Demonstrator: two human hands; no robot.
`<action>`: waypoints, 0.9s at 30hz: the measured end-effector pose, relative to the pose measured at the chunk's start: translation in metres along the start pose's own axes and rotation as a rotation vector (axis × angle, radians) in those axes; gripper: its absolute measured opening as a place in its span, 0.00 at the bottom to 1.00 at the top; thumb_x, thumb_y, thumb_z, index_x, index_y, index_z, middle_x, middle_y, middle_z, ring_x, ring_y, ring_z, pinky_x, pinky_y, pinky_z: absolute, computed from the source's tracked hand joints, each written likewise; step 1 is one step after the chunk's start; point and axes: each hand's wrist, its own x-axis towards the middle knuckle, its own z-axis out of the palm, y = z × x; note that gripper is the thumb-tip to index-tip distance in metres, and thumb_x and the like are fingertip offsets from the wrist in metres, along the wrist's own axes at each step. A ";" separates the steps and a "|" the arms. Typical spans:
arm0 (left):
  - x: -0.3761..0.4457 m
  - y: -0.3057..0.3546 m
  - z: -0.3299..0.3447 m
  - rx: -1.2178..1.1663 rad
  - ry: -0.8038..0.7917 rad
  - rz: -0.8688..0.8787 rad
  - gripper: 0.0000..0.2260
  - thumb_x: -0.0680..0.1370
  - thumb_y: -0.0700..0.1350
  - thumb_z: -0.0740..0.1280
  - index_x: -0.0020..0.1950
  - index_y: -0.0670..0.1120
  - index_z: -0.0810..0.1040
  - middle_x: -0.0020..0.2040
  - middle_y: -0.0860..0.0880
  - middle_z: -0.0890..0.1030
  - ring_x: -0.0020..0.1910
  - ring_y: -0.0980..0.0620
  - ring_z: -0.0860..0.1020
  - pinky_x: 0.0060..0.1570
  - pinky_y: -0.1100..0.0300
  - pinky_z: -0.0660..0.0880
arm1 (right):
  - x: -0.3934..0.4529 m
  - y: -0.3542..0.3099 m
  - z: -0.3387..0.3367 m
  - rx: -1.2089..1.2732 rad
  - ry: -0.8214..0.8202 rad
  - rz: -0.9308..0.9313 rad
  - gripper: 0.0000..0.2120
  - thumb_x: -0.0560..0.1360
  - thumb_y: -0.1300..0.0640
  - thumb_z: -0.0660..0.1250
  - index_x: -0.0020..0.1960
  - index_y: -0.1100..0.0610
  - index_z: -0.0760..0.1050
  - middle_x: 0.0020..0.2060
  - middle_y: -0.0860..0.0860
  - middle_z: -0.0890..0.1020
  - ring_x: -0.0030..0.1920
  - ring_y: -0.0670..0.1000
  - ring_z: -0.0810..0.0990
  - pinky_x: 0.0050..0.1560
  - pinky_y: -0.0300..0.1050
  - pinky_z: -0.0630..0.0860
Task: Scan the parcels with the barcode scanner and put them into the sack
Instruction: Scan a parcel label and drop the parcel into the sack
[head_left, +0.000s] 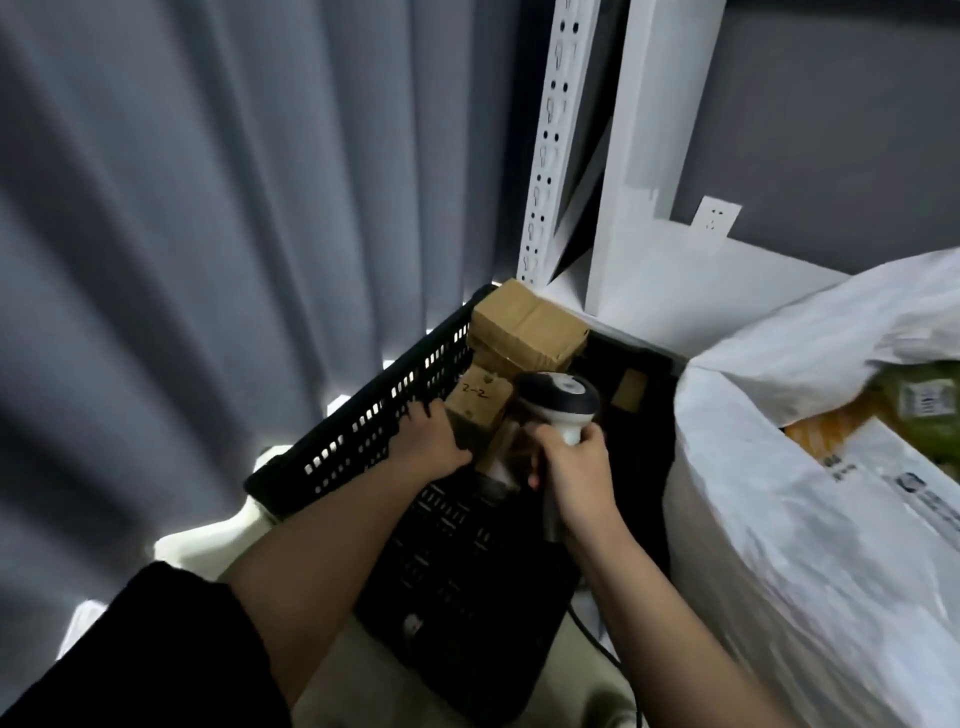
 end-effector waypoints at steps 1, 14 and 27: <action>0.016 0.001 0.010 0.055 0.011 0.017 0.41 0.72 0.56 0.72 0.77 0.46 0.53 0.75 0.40 0.55 0.72 0.39 0.60 0.65 0.46 0.66 | 0.013 0.006 0.001 -0.010 0.022 0.010 0.12 0.75 0.58 0.69 0.54 0.59 0.69 0.33 0.54 0.77 0.27 0.49 0.75 0.32 0.44 0.70; 0.107 0.016 0.064 0.094 0.165 -0.017 0.43 0.71 0.58 0.72 0.76 0.45 0.52 0.70 0.37 0.61 0.67 0.37 0.65 0.60 0.47 0.70 | 0.048 0.014 -0.015 -0.040 0.015 -0.047 0.10 0.76 0.62 0.68 0.53 0.61 0.70 0.28 0.54 0.74 0.20 0.47 0.70 0.24 0.37 0.68; -0.114 -0.017 -0.053 -1.070 0.059 -0.232 0.51 0.52 0.59 0.76 0.71 0.46 0.64 0.68 0.45 0.68 0.64 0.47 0.72 0.51 0.55 0.78 | -0.091 -0.054 -0.012 -0.051 -0.073 -0.134 0.05 0.74 0.65 0.68 0.43 0.62 0.72 0.25 0.53 0.74 0.20 0.43 0.71 0.24 0.34 0.68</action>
